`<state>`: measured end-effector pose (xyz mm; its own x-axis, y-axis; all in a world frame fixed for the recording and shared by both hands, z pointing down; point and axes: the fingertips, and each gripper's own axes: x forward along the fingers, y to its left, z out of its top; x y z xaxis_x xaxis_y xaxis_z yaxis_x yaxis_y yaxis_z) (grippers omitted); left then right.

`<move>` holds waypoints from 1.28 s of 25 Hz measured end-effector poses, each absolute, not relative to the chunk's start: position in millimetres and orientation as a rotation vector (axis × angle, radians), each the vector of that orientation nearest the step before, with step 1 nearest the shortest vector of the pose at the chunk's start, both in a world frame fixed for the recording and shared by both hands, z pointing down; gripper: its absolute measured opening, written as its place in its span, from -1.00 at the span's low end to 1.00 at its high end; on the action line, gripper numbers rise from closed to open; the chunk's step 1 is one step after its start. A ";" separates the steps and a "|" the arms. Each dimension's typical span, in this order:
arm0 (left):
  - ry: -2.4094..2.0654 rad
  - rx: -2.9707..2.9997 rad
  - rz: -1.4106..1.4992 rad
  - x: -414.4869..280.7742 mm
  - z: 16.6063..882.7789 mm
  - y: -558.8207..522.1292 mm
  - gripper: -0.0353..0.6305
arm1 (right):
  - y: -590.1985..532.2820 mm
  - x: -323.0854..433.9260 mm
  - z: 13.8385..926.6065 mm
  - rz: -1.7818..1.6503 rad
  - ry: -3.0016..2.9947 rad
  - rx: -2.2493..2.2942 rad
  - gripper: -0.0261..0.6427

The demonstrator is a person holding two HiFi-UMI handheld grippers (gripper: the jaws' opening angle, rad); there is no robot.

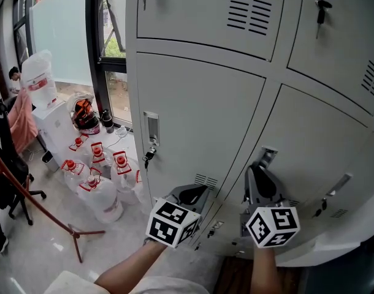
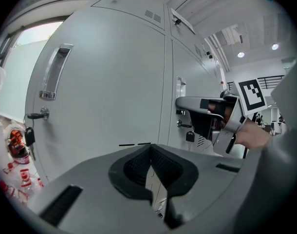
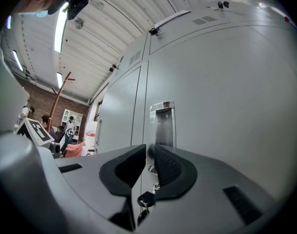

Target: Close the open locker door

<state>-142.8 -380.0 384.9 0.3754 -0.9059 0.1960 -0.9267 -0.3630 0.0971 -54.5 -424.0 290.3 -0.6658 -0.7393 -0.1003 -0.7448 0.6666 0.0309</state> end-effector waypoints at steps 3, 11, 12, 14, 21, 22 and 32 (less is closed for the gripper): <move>-1.670 2.424 0.156 -144.1 385.3 -373.9 -0.87 | -422.2 -53.5 290.6 0.101 2.799 -1.231 -0.80; -1.722 2.386 0.146 -144.7 383.5 -358.3 -0.88 | -419.9 -51.6 291.9 0.098 2.821 -1.216 -0.80; -1.728 2.381 0.145 -144.3 383.5 -356.2 -0.87 | -420.2 -50.7 292.3 0.093 2.825 -1.220 -0.80; -1.737 2.374 0.144 -142.9 383.6 -352.2 -0.87 | -421.5 -46.6 294.0 0.078 2.827 -1.233 -0.80; -1.742 2.368 0.150 -129.5 382.5 -342.8 -0.88 | -411.7 -32.0 296.9 0.059 2.828 -1.215 -0.80; -1.740 2.371 0.150 -126.3 381.9 -341.7 -0.87 | -409.4 -29.3 297.6 0.057 2.828 -1.217 -0.80; -1.715 2.389 0.135 -89.0 377.0 -330.0 -0.87 | -379.9 9.7 314.9 0.025 2.854 -1.263 -0.80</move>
<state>-89.0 -330.0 377.0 0.3239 -0.9272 0.1882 -0.9452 -0.3085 0.1069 9.7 -379.9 314.9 -0.6721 -0.7401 -0.0255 -0.7404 0.6721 0.0062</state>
